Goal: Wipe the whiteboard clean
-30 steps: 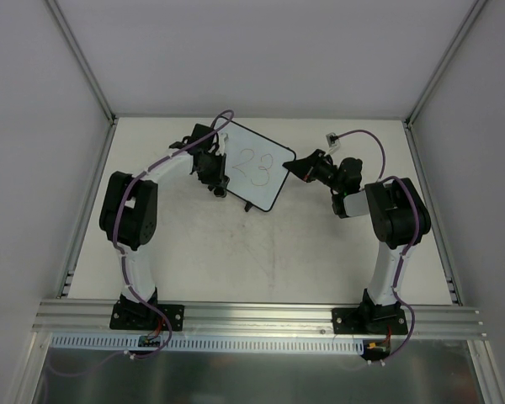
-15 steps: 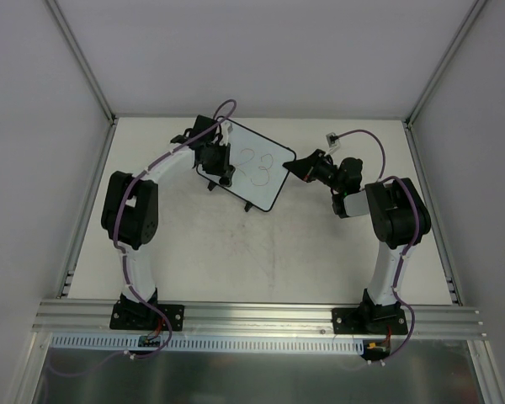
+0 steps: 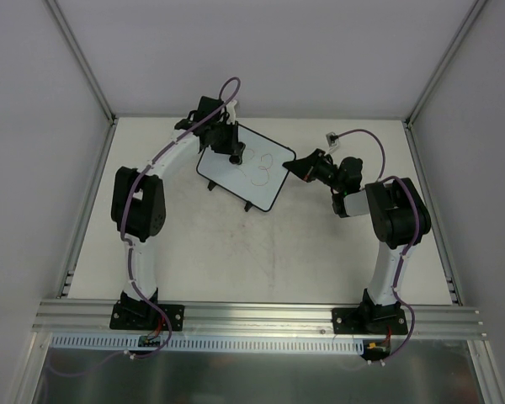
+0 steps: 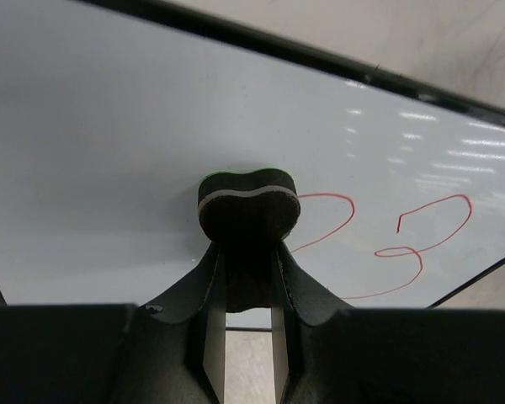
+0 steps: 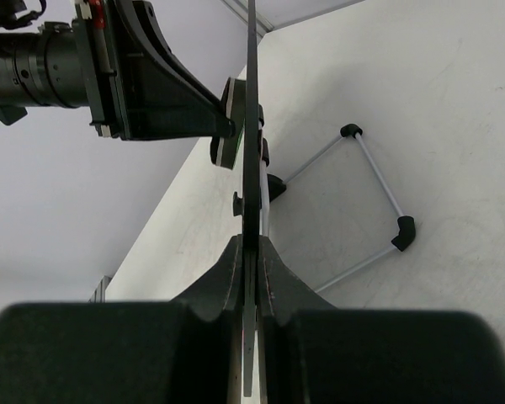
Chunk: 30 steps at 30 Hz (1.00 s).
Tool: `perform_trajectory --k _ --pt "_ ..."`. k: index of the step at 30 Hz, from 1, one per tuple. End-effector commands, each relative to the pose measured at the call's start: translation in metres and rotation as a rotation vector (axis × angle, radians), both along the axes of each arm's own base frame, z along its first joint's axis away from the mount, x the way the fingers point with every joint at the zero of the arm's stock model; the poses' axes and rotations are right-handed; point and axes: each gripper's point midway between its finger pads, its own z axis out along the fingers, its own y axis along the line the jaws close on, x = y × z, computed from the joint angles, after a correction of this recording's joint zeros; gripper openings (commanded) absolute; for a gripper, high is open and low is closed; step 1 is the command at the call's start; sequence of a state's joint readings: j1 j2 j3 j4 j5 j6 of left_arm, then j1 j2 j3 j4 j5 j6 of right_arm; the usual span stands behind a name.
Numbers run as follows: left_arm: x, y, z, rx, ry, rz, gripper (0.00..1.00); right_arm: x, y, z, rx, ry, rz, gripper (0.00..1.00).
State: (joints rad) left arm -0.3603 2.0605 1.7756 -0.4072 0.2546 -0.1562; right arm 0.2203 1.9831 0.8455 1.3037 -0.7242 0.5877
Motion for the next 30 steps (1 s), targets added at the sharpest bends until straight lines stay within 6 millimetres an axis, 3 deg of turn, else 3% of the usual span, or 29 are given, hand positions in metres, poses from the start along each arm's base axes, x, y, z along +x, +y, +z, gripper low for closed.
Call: perform_trajectory --k 1,7,14,18,20,22,23,26,29,30 --pt "0.02 -0.013 0.029 -0.038 -0.089 -0.024 0.0 -0.018 0.016 0.064 0.031 -0.301 0.115 0.0" --pt "0.024 -0.016 0.028 -0.032 -0.087 -0.041 0.0 -0.018 0.016 0.064 0.032 -0.301 0.119 0.0" --pt "0.01 -0.011 0.008 -0.016 -0.027 -0.034 0.0 -0.018 0.017 0.064 0.032 -0.301 0.121 0.0" --pt "-0.007 -0.011 -0.006 -0.031 0.027 -0.046 0.0 -0.017 0.016 0.065 0.033 -0.301 0.119 0.0" --pt "-0.01 -0.01 -0.001 -0.04 0.016 -0.041 0.0 -0.018 0.017 0.065 0.035 -0.299 0.12 0.0" --pt "-0.02 -0.006 -0.01 -0.038 0.033 -0.034 0.0 -0.017 0.017 0.065 0.035 -0.3 0.12 0.0" --pt "-0.023 -0.005 -0.002 -0.047 0.016 -0.032 0.0 -0.018 0.017 0.064 0.033 -0.299 0.121 0.0" --pt "-0.037 -0.003 -0.012 -0.064 0.029 -0.029 0.0 -0.018 0.017 0.066 0.035 -0.302 0.123 0.0" --pt "-0.054 0.0 -0.029 -0.064 0.064 -0.028 0.0 -0.018 0.017 0.067 0.037 -0.302 0.123 0.0" --pt "-0.066 0.004 -0.046 -0.053 0.101 -0.026 0.0 -0.018 0.017 0.067 0.037 -0.304 0.125 0.0"
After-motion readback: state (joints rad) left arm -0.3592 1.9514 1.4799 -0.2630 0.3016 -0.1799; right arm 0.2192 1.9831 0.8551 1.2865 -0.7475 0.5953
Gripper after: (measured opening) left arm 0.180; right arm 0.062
